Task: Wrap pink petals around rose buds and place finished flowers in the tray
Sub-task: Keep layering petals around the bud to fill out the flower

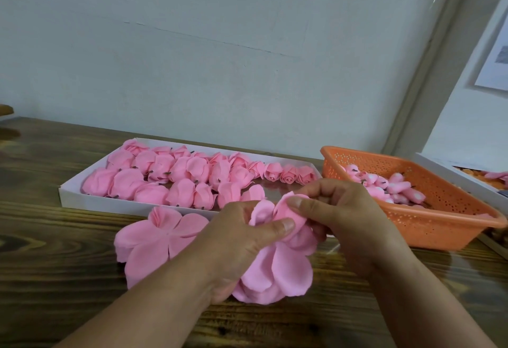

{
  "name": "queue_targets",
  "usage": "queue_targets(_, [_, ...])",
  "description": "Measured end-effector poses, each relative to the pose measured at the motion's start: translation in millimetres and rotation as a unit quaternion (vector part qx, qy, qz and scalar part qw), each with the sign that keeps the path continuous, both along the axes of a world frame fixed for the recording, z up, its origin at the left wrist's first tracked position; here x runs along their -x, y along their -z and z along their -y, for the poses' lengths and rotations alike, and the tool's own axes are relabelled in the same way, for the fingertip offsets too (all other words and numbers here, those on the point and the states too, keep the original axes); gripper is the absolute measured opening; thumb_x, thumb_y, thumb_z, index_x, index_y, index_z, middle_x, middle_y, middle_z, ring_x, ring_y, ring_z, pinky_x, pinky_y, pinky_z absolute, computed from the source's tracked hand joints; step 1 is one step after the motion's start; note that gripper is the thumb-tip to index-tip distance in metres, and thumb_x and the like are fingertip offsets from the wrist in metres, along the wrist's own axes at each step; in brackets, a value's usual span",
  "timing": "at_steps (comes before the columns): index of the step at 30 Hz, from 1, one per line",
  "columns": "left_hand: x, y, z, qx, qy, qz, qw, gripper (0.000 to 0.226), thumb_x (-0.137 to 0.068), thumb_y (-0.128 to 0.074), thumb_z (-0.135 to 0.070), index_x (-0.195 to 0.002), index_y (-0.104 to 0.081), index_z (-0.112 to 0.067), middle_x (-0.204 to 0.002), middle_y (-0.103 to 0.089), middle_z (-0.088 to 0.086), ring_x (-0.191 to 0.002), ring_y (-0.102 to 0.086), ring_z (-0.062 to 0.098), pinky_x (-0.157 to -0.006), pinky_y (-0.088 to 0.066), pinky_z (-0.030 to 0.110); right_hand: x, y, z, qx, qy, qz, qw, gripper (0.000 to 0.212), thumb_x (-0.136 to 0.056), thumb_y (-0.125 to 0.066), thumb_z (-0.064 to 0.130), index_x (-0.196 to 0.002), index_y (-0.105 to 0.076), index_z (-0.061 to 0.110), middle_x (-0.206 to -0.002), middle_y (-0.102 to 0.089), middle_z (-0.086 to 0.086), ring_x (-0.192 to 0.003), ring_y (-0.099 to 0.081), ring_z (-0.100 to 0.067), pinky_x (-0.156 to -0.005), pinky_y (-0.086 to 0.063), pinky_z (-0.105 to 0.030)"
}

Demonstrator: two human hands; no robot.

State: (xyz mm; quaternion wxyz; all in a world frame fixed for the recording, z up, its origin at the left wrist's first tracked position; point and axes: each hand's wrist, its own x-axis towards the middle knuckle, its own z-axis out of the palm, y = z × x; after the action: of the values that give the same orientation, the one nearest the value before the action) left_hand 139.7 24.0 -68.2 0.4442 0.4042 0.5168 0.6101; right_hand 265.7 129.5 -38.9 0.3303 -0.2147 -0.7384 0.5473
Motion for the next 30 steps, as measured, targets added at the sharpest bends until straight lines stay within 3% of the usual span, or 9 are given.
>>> queue_targets(4, [-1.4,-2.7,0.1,-0.001,0.008,0.027,1.000,0.014,-0.090,-0.062,-0.014,-0.097,-0.067,-0.002,-0.065,-0.066,0.006,-0.039,-0.057,0.007,-0.032,-0.037,0.015,-3.0,-2.0,-6.1,-0.024,-0.029,0.025,0.999,0.043,-0.059,-0.073,0.038,-0.087,-0.069,0.006,-0.080,-0.070,-0.012,-0.070,-0.065,-0.018,-0.059,-0.051,-0.027])
queue_targets(11, [-4.2,-4.6,2.2,0.001,0.015,0.034,0.999,0.018,-0.089,-0.062,-0.017,-0.102,-0.067,-0.005,-0.080,-0.068,0.011,-0.047,-0.060,0.011,-0.033,-0.040,0.016,-2.5,-0.7,-3.4,-0.093,-0.004,0.010,0.996,0.020,-0.062,-0.069,0.039,-0.064,-0.067,0.019,-0.061,-0.063,-0.008,-0.057,-0.056,-0.017,-0.049,-0.045,-0.027])
queue_targets(12, [-3.9,-3.0,1.2,-0.003,0.010,0.027,1.000,0.018,-0.089,-0.063,-0.018,-0.101,-0.069,-0.007,-0.084,-0.070,0.011,-0.054,-0.064,0.013,-0.038,-0.047,0.019,-1.9,-0.3,-2.7,-0.110,0.004,0.010,0.994,0.021,-0.064,-0.067,0.040,-0.065,-0.066,0.019,-0.059,-0.062,-0.009,-0.055,-0.055,-0.017,-0.048,-0.044,-0.030])
queue_targets(14, [-2.3,1.5,-2.1,-0.021,-0.018,-0.006,1.000,0.014,-0.087,-0.064,-0.022,-0.095,-0.072,-0.014,-0.092,-0.073,0.010,-0.079,-0.070,0.024,-0.069,-0.060,0.039,0.1,1.5,-1.1,-0.128,0.025,-0.005,0.991,0.022,-0.067,-0.065,0.039,-0.067,-0.064,0.017,-0.055,-0.060,-0.012,-0.050,-0.053,-0.018,-0.046,-0.043,-0.031])
queue_targets(16, [-2.2,3.0,-3.8,-0.036,-0.047,-0.033,0.998,0.011,-0.087,-0.065,-0.024,-0.091,-0.073,-0.020,-0.093,-0.075,0.006,-0.093,-0.070,0.026,-0.088,-0.054,0.047,3.2,4.0,0.5,-0.126,0.044,-0.030,0.991,0.021,-0.071,-0.066,0.034,-0.068,-0.062,0.014,-0.050,-0.058,-0.010,-0.045,-0.051,-0.015,-0.043,-0.041,-0.030])
queue_targets(19, [-1.9,3.2,-4.7,-0.049,-0.063,-0.039,0.996,0.011,-0.088,-0.064,-0.025,-0.095,-0.072,-0.022,-0.091,-0.075,0.003,-0.091,-0.071,0.021,-0.086,-0.055,0.043,5.1,6.5,2.0,-0.092,0.046,-0.057,0.993,0.023,-0.072,-0.071,0.028,-0.070,-0.060,0.008,-0.054,-0.057,-0.019,-0.048,-0.053,-0.020,-0.044,-0.042,-0.031])
queue_targets(22, [0.1,3.4,-4.8,-0.061,-0.052,-0.023,0.997,0.013,-0.082,-0.066,-0.032,-0.087,-0.074,-0.023,-0.087,-0.075,0.002,-0.088,-0.072,0.019,-0.082,-0.056,0.040,-0.5,1.3,1.2,-0.028,-0.042,-0.055,0.997,0.029,-0.061,-0.083,0.025,-0.079,-0.068,0.009,-0.068,-0.069,-0.013,-0.058,-0.065,-0.018,-0.050,-0.050,-0.025])
queue_targets(25, [0.6,3.7,-4.1,-0.061,-0.038,0.000,0.997,0.020,-0.067,-0.067,-0.039,-0.082,-0.075,-0.029,-0.085,-0.076,0.000,-0.083,-0.072,0.015,-0.076,-0.055,0.033,-4.9,-2.5,-3.6,-0.013,-0.089,-0.019,0.996,0.028,-0.065,-0.079,0.016,-0.090,-0.071,0.006,-0.084,-0.070,-0.025,-0.073,-0.067,-0.031,-0.063,-0.053,-0.036])
queue_targets(30, [2.3,5.4,-6.5,-0.044,-0.042,0.007,0.998,0.009,-0.084,-0.066,-0.025,-0.086,-0.075,-0.027,-0.089,-0.076,0.002,-0.086,-0.072,0.018,-0.077,-0.055,0.034,-2.0,0.5,-1.3,-0.040,-0.068,-0.042,0.996,0.022,-0.068,-0.072,0.020,-0.089,-0.075,0.013,-0.077,-0.073,-0.016,-0.065,-0.069,-0.022,-0.053,-0.054,-0.025])
